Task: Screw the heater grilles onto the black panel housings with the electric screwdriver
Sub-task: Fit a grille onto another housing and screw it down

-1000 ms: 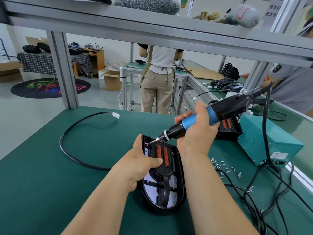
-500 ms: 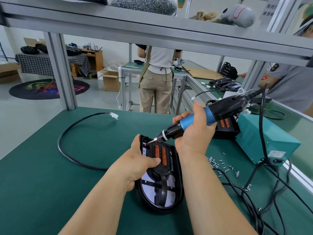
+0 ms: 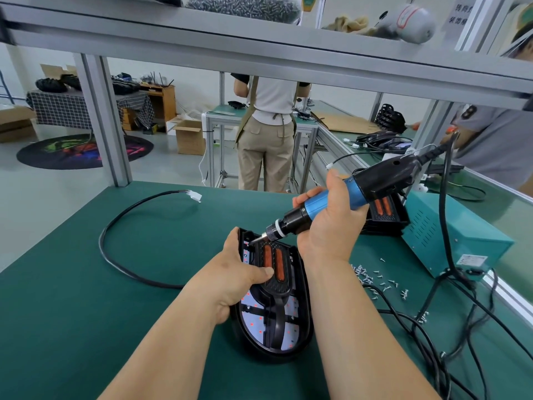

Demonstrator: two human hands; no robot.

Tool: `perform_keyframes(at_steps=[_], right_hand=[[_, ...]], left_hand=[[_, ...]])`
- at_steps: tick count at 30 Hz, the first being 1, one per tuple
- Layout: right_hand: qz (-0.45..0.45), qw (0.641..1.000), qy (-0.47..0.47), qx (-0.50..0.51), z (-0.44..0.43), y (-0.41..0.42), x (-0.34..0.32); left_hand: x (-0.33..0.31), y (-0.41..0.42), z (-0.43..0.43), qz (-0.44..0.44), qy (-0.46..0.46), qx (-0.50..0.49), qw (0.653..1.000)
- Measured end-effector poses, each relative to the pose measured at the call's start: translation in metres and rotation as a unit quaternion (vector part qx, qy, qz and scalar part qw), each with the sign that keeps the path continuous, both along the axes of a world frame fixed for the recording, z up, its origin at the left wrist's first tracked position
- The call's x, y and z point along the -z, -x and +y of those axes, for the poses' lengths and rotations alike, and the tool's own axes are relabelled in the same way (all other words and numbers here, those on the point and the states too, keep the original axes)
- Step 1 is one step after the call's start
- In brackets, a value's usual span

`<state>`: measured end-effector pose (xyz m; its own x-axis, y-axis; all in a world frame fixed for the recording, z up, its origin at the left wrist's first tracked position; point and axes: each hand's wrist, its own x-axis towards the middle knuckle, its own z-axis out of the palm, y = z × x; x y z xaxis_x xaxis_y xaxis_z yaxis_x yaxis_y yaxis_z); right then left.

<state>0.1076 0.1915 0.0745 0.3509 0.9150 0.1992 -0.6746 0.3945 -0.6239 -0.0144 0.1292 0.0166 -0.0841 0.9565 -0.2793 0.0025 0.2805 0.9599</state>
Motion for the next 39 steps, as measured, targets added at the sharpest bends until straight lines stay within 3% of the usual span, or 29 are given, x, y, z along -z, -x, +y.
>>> perform_keyframes(at_steps=[31,39], right_hand=[[-0.074,0.995,-0.071,0.012,-0.009,0.010,-0.002],[-0.037,0.998,-0.046,0.002,-0.008,0.007,-0.001]], left_hand=[[-0.001,-0.003,-0.002,0.004,-0.009,-0.005,1.000],[-0.002,-0.003,-0.002,-0.005,-0.013,-0.001,1.000]])
